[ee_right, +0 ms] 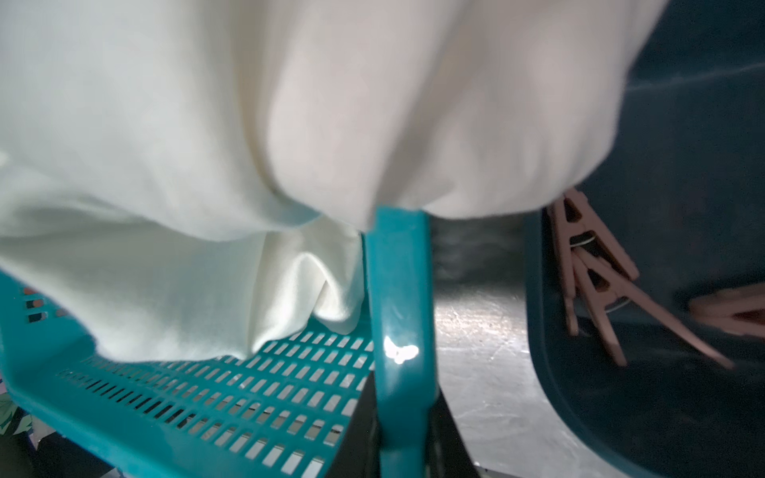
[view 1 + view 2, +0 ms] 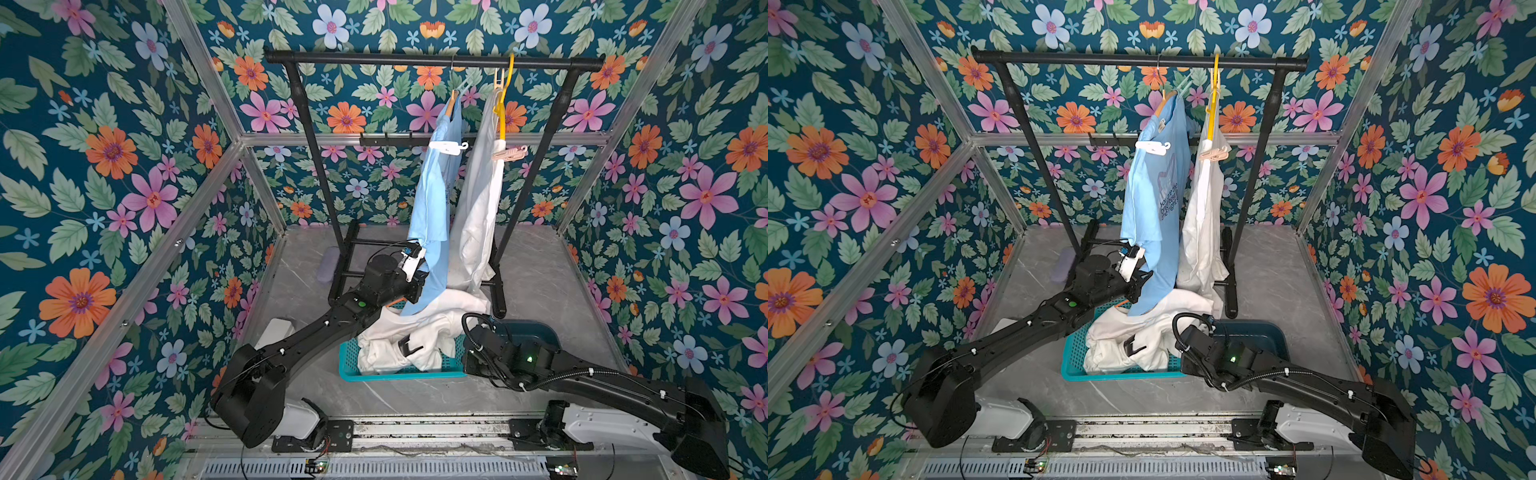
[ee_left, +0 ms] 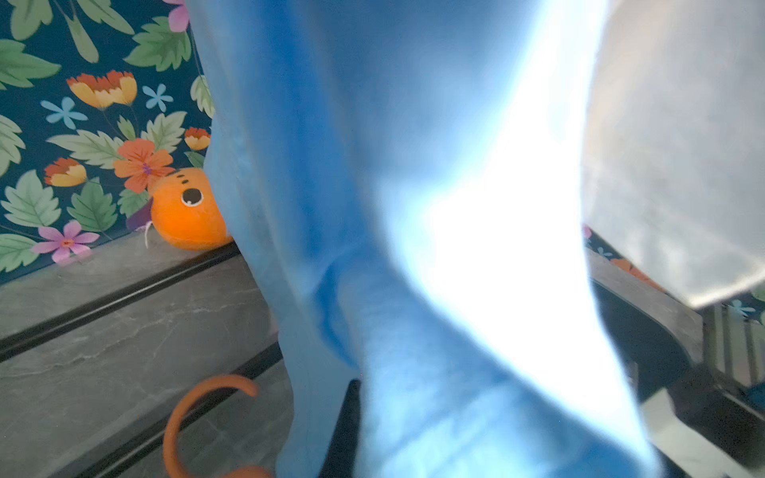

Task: Use clothespins to secure the t-shirt on both sides of the hanger
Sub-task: Move the basket to the center of the board.

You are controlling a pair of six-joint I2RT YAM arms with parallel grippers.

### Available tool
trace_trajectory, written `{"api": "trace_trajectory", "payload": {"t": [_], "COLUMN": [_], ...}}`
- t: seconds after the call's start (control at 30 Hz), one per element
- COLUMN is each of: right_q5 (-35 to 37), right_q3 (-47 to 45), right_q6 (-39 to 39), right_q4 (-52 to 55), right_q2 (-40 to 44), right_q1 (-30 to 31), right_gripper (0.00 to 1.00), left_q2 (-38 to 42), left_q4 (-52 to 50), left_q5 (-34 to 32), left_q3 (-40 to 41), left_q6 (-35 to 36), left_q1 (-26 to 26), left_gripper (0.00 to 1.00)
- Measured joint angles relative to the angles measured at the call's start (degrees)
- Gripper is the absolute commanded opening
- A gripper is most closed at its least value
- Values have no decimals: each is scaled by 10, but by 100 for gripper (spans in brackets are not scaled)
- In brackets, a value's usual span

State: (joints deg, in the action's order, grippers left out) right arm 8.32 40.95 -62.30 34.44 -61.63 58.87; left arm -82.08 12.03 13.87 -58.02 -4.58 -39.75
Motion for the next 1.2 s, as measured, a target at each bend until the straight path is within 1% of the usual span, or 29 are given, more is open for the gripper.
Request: {"api": "trace_trajectory", "payload": {"t": [0.1,0.27,0.5,0.6,0.7,0.8,0.87,0.9,0.93,0.97,1.03,1.07,1.2], "right_q5": [-3,-12,-27,-28,-29,-30,-30,-30,-30,-30,-30,-30,-30], "right_q3": [-5,-12,-22,-27,-36,-44,-48,-49,-50,-51,-53,-55,-57], "right_q6": [0,2,14,14,14,12,12,12,12,12,10,10,10], "right_q4": [-4,-9,-17,-18,-17,-15,-13,-12,-12,-12,-12,-12,-13], "right_q2": [3,2,7,14,28,45,55,58,60,61,61,62,63], "right_q1": [0,0,2,2,2,3,3,3,3,3,3,3,3], "right_gripper": [0,0,0,0,0,0,0,0,0,0,0,0,1], "left_q2": [-15,-28,-53,-76,-94,-107,-115,-117,-119,-120,-120,-120,-113], "left_q4": [17,62,134,143,145,145,144,141,137,136,134,132,107], "left_q5": [-33,-95,-180,-217,-239,-250,-254,-254,-253,-253,-248,-247,-227], "left_q3": [-28,-38,-91,-118,-126,-114,-102,-98,-95,-92,-87,-84,-74], "left_q6": [0,6,35,50,55,63,64,64,64,64,64,62,61], "left_q1": [0,2,7,11,16,20,26,29,33,36,42,43,44], "left_gripper": [0,0,0,0,0,0,2,5,10,19,33,42,75]}}
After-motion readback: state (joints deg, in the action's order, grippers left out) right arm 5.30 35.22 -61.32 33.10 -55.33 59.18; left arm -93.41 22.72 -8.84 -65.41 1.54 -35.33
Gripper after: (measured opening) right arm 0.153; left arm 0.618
